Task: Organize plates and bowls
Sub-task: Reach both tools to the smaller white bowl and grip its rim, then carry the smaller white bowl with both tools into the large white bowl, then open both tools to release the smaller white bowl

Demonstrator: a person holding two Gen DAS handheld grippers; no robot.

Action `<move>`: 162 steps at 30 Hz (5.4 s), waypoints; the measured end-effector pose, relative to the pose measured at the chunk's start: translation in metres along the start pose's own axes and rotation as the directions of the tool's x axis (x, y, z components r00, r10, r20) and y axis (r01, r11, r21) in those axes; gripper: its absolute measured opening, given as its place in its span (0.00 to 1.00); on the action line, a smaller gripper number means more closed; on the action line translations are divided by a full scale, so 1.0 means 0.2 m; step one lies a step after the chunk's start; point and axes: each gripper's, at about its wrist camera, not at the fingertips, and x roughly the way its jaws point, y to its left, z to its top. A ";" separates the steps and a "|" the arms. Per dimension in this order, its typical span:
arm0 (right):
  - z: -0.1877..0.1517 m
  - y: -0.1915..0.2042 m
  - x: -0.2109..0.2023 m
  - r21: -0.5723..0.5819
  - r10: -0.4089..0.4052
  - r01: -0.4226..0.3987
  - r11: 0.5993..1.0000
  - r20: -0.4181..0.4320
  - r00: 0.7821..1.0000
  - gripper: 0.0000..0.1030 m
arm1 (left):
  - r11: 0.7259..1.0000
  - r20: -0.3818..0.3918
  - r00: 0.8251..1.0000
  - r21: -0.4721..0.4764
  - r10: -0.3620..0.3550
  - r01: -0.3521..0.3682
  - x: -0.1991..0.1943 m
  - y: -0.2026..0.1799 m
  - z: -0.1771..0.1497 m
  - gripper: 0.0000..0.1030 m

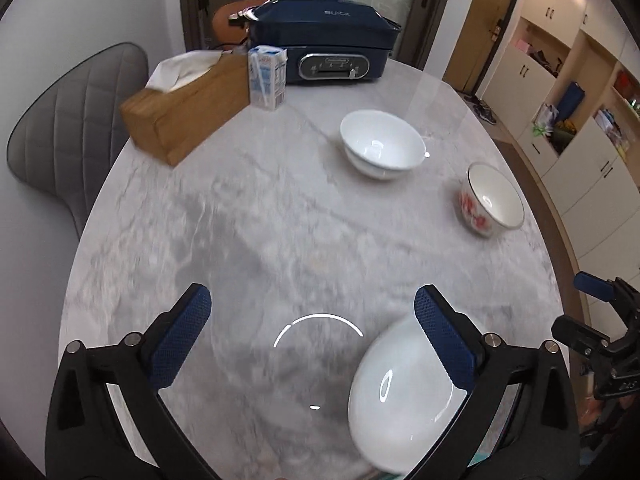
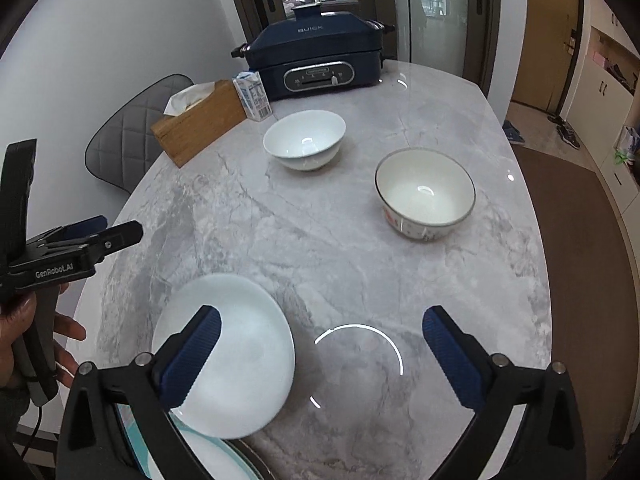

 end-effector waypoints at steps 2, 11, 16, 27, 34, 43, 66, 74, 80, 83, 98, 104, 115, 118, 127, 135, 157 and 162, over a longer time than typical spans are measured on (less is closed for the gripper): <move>0.14 -0.02 0.02 -0.013 0.016 -0.016 1.000 0.008 1.000 1.00 | 1.000 -0.008 1.000 -0.002 -0.002 0.002 0.07 -0.01 0.15 1.00; 0.72 -0.17 0.38 0.060 0.055 -0.055 0.997 -0.009 0.998 0.91 | 1.000 -0.060 0.998 -0.019 -0.001 -0.001 0.48 -0.07 0.70 1.00; 0.89 -0.18 0.65 0.068 0.050 -0.045 0.997 -0.074 0.996 0.83 | 0.999 -0.125 0.992 -0.033 0.022 -0.027 0.75 -0.05 0.80 1.00; 0.91 -0.21 1.08 0.085 0.018 0.001 0.996 -0.226 0.974 0.61 | 0.999 -0.196 0.981 -0.035 0.014 -0.021 1.09 -0.05 0.82 0.67; 0.91 -0.19 1.19 0.074 0.029 -0.009 0.997 -0.274 0.961 0.40 | 0.999 -0.218 0.975 -0.022 -0.043 0.039 1.18 -0.11 0.83 0.29; 0.92 -0.17 1.23 0.080 0.045 -0.023 0.997 -0.281 0.959 0.16 | 0.998 -0.228 0.972 -0.010 -0.063 0.063 1.18 -0.18 0.82 0.09; 0.36 0.08 0.27 -0.026 0.082 -0.088 0.996 -0.167 0.982 0.17 | 0.984 -0.128 0.983 0.105 -0.134 0.147 0.08 -0.34 0.18 0.09; -0.04 0.20 0.22 -0.026 0.061 -0.068 0.997 -0.220 0.974 0.17 | 0.990 -0.210 0.970 0.043 -0.122 0.134 0.00 -0.29 -0.32 0.10; -0.22 0.24 0.25 -0.009 0.057 -0.061 0.998 -0.256 0.965 0.16 | 0.992 -0.239 0.966 0.047 -0.103 0.117 0.01 -0.29 -0.50 0.10; -0.26 0.24 0.25 -0.004 0.056 -0.059 0.998 -0.259 0.964 0.16 | 0.992 -0.246 0.964 0.045 -0.104 0.119 0.01 -0.28 -0.53 0.10; -0.31 0.25 0.38 -0.021 0.023 -0.031 0.999 -0.318 0.948 0.16 | 0.993 -0.298 0.950 0.039 -0.092 0.108 0.18 -0.25 -0.57 0.11; -0.31 0.27 0.42 -0.044 0.007 -0.023 0.999 -0.328 0.945 0.17 | 0.995 -0.300 0.950 0.038 -0.082 0.097 0.23 -0.23 -0.58 0.12; -0.29 0.28 0.45 -0.059 -0.019 0.000 0.998 -0.323 0.946 0.19 | 0.995 -0.289 0.954 0.044 -0.077 0.094 0.27 -0.23 -0.56 0.13; -0.29 0.28 0.46 -0.064 -0.021 0.001 0.998 -0.324 0.946 0.23 | 0.993 -0.282 0.955 0.042 -0.091 0.108 0.27 -0.24 -0.56 0.17; -0.29 0.28 0.45 -0.058 -0.013 -0.006 0.998 -0.323 0.946 0.24 | 0.990 -0.286 0.950 0.033 -0.124 0.139 0.25 -0.24 -0.57 0.22; -0.29 0.29 0.45 -0.062 -0.015 -0.005 0.998 -0.325 0.945 0.25 | 0.985 -0.292 0.945 0.043 -0.148 0.168 0.24 -0.22 -0.59 0.22; -0.28 0.32 0.39 -0.123 -0.077 0.042 0.992 -0.295 0.953 0.39 | 0.987 -0.304 0.945 0.070 -0.118 0.146 0.24 -0.25 -0.56 0.23; -0.27 0.30 0.35 -0.096 -0.044 0.019 0.995 -0.273 0.961 0.45 | 0.987 -0.274 0.955 0.073 -0.117 0.142 0.19 -0.24 -0.54 0.29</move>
